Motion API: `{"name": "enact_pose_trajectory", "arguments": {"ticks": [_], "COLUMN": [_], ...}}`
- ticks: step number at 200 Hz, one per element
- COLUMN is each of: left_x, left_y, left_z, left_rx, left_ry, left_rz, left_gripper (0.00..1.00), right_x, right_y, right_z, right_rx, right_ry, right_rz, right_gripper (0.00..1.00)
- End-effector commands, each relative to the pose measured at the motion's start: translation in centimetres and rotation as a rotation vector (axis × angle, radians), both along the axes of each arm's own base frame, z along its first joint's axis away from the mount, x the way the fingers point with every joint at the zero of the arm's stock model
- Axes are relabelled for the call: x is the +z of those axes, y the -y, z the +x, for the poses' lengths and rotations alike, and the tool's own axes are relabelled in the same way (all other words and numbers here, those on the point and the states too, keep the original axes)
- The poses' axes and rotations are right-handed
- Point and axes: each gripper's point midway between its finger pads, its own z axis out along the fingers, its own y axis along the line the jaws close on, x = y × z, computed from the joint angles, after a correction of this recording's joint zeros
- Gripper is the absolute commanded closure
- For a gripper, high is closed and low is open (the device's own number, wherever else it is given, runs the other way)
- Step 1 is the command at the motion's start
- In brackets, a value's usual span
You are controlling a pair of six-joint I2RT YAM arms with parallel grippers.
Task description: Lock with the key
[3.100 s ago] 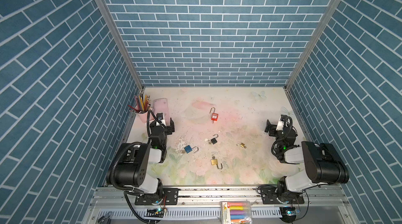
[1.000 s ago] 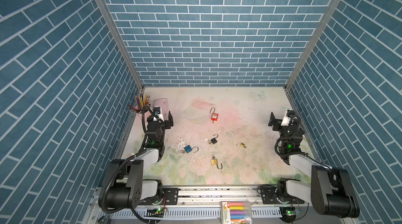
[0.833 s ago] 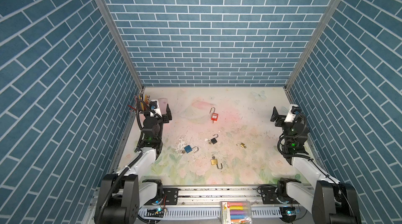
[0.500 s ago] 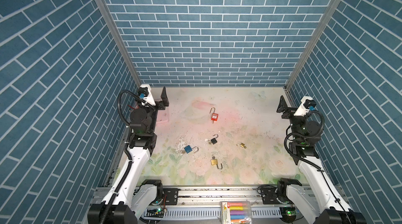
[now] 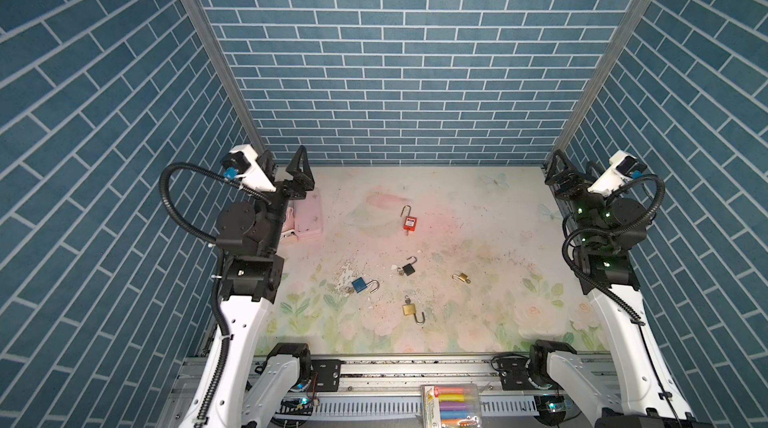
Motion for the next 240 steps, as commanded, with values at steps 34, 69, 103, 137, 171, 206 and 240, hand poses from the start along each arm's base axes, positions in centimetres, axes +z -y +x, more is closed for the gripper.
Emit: {"name": "enact_pose_trajectory", "arguments": {"ticks": [34,69,103,137,171,206,240], "left_x": [0.3,-1.4,-4.2,-7.8,-12.8,-18.4,-24.2], "left_y": [0.3,0.6,3.9,9.1,13.1,17.2,20.9], "left_z": [1.4,2.8,4.8,6.5,8.1,9.1,9.6], "left_rx": [-0.099,-0.073,-0.115,-0.101,-0.100,-0.093,-0.131], "left_ry": [-0.091,-0.217,-0.408,-0.604,-0.799,-0.970,-1.100], "left_rz": [-0.140,-0.128,-0.055,0.134,0.257,0.411,0.520], "left_gripper": [0.13,0.13,0.13,0.13,0.13,0.13,0.13], "right_x": [-0.8,-1.5,-3.2,-6.3,-10.5,-15.4,-19.2], "right_y": [1.8,0.2,-1.5,-3.2,-7.2,-13.9,-18.8], "right_z": [-3.7,-3.2,-2.3,0.5,3.0,3.8,2.5], "right_rx": [0.013,0.078,0.174,0.256,0.309,0.411,0.467], "right_ry": [0.109,0.075,0.038,-0.109,-0.282,-0.404,-0.393], "right_rz": [0.181,0.075,0.023,-0.022,-0.127,-0.306,-0.472], "right_gripper": [0.02,0.02,0.01,0.01,0.02,0.04,0.05]}}
